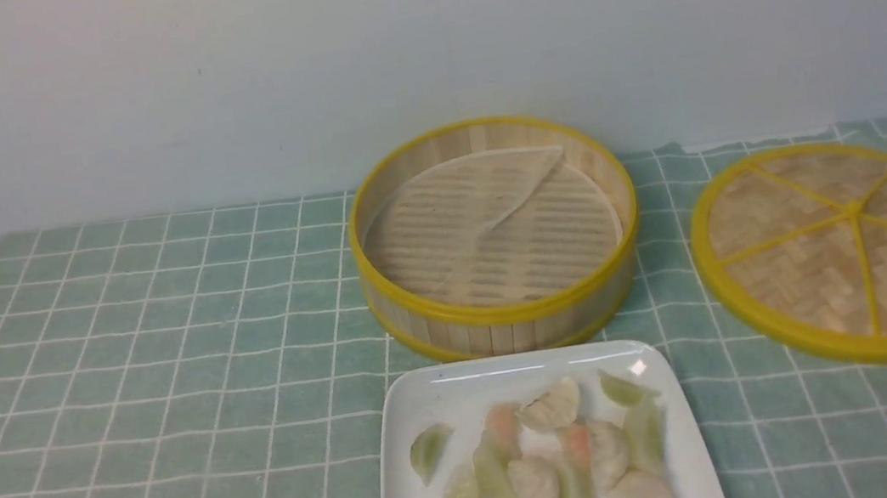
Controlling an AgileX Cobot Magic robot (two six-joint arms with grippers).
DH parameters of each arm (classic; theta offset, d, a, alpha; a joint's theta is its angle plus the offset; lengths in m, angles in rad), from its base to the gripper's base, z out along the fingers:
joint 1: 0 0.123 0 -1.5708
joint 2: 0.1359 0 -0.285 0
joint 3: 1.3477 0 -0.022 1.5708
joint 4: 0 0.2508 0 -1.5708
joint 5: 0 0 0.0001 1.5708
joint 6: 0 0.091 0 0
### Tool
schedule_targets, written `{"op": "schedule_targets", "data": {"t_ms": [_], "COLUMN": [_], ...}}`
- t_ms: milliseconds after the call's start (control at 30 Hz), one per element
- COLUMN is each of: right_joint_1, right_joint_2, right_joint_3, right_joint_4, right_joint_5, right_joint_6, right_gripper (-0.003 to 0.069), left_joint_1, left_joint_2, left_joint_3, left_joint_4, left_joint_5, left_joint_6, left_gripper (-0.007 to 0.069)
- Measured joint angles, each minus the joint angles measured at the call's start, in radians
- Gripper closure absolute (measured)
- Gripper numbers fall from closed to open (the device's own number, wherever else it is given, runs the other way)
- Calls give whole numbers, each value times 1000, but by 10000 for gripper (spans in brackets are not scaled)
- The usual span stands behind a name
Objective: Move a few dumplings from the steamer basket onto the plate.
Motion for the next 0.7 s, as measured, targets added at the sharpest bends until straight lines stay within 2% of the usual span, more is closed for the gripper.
{"op": "schedule_targets", "data": {"t_ms": [33,133,167,267,533,700], "right_joint_1": [0,0,0,0,0,0], "right_joint_2": [0,0,0,-1,-1,-1], "right_joint_3": [0,0,0,0,0,0], "right_joint_4": [0,0,0,0,0,0], "right_joint_5": [0,0,1,1,1,1], "right_joint_6": [0,0,0,0,0,0], "right_gripper": [673,673,673,673,673,673], "left_joint_1": [69,164,224,284,306,306], "left_joint_2": [-55,-122,-138,-143,-143,-143], "left_joint_3": [68,142,179,193,193,193], "left_joint_4": [9,48,91,131,135,134], "left_joint_5": [-5,-5,-3,12,107,109], "left_joint_6": [-9,-10,-12,-13,-16,-16], "left_gripper": [631,631,631,631,631,631]}}
